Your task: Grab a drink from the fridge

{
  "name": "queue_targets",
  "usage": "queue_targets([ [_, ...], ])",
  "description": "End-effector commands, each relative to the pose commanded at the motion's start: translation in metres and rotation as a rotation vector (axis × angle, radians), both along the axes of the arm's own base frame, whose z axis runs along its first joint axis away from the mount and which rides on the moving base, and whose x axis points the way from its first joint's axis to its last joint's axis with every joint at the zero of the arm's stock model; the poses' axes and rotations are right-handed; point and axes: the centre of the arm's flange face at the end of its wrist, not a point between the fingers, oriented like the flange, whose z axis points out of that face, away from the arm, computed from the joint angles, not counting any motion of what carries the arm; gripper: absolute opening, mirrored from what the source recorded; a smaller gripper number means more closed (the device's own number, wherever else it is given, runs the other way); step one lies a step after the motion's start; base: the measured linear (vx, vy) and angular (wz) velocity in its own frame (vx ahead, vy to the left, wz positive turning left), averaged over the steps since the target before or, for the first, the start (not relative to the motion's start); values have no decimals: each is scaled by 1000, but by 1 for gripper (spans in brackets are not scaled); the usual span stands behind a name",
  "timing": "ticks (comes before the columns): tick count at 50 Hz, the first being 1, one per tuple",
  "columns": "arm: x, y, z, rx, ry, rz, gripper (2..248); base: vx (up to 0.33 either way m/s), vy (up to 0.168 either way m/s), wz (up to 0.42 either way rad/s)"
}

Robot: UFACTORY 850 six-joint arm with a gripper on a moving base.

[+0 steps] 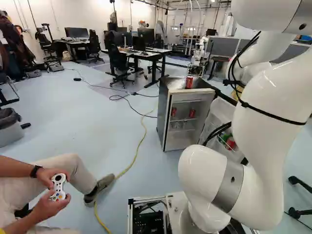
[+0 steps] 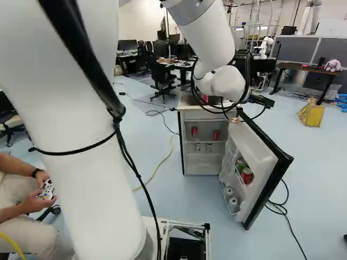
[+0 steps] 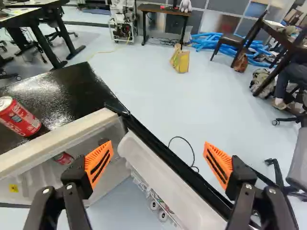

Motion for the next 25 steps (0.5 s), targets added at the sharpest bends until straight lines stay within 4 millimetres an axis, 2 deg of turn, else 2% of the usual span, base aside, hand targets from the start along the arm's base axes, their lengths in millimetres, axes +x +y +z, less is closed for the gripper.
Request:
queue_targets([
  [25,-9,-37,15,108,41,-134,247,0,0,0],
])
